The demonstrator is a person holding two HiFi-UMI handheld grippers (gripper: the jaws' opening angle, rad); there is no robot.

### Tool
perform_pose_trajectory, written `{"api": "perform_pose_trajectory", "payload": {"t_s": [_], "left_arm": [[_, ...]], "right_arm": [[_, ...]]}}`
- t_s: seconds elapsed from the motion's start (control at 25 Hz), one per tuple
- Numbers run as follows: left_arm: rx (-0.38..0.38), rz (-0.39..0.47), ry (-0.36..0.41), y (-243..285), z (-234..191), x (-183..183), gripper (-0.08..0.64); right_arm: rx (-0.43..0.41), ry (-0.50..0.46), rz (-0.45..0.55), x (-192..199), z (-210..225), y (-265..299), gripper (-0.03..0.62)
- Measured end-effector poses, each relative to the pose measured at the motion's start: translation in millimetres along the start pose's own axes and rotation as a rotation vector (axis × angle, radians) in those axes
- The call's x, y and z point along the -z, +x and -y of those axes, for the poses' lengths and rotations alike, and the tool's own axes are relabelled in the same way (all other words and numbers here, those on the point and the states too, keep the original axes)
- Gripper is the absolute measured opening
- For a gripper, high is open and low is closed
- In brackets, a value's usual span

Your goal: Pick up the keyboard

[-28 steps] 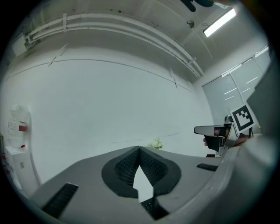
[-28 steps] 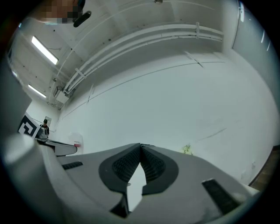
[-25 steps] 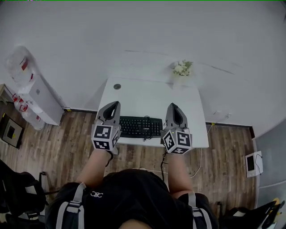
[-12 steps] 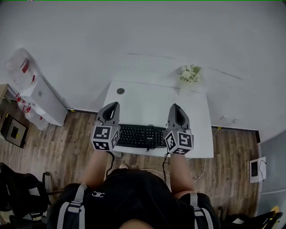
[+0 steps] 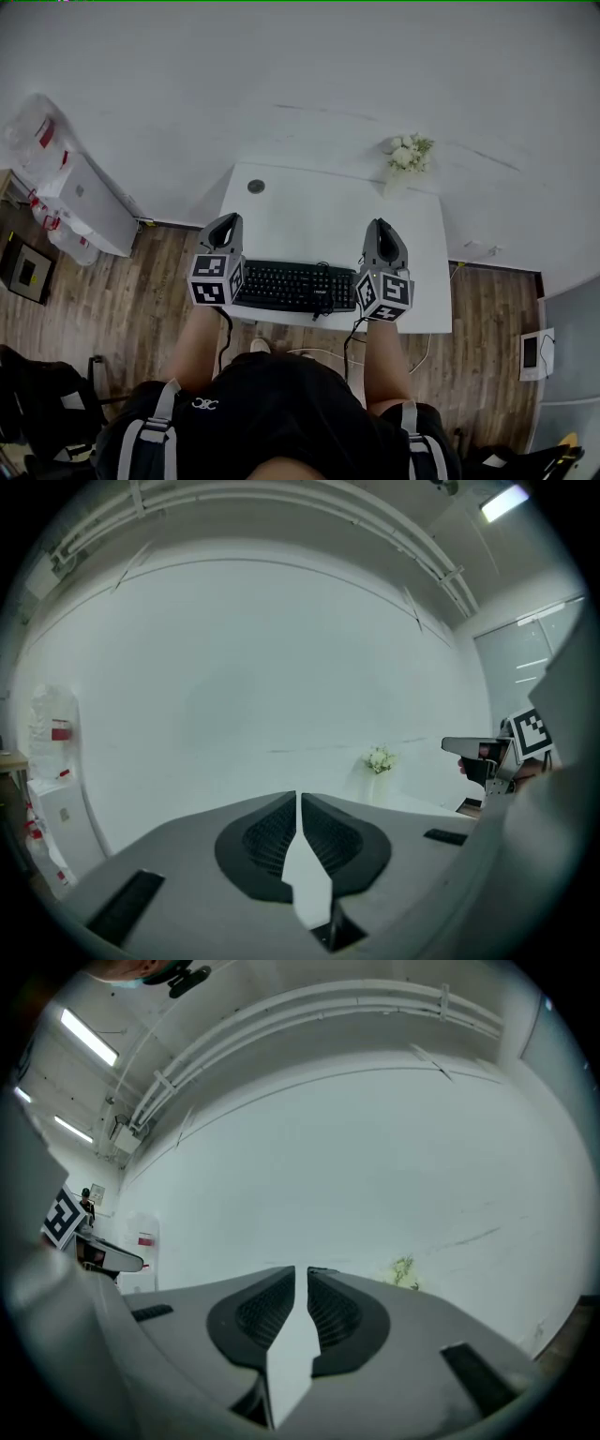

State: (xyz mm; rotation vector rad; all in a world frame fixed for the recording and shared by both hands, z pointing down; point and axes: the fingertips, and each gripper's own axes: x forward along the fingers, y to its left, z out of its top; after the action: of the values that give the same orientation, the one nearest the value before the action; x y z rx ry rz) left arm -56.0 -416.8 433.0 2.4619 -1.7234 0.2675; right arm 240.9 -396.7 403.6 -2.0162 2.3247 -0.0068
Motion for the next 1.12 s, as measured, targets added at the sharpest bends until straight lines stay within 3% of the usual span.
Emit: {"api": "perform_pose_trajectory", "payload": {"t_s": [0.12, 0.24, 0.8, 1.12], "left_arm": [[0.010, -0.066, -0.023, 7, -7, 24, 0.079], [0.002, -0.138, -0.030, 13, -16, 53, 0.090], [-0.040, -0.401, -0.060, 23, -49, 164, 0.103], [-0.054, -0.562, -0.049, 19, -60, 237, 0.103]], "right_arm": [[0.013, 0.005, -0.070, 27, 11, 2, 0.049], [0.035, 0.007, -0.145, 58, 24, 3, 0.049], [0.081, 0.009, -0.465, 194, 57, -15, 0.049], [0.037, 0.012, -0.654, 265, 54, -35, 0.049]]}}
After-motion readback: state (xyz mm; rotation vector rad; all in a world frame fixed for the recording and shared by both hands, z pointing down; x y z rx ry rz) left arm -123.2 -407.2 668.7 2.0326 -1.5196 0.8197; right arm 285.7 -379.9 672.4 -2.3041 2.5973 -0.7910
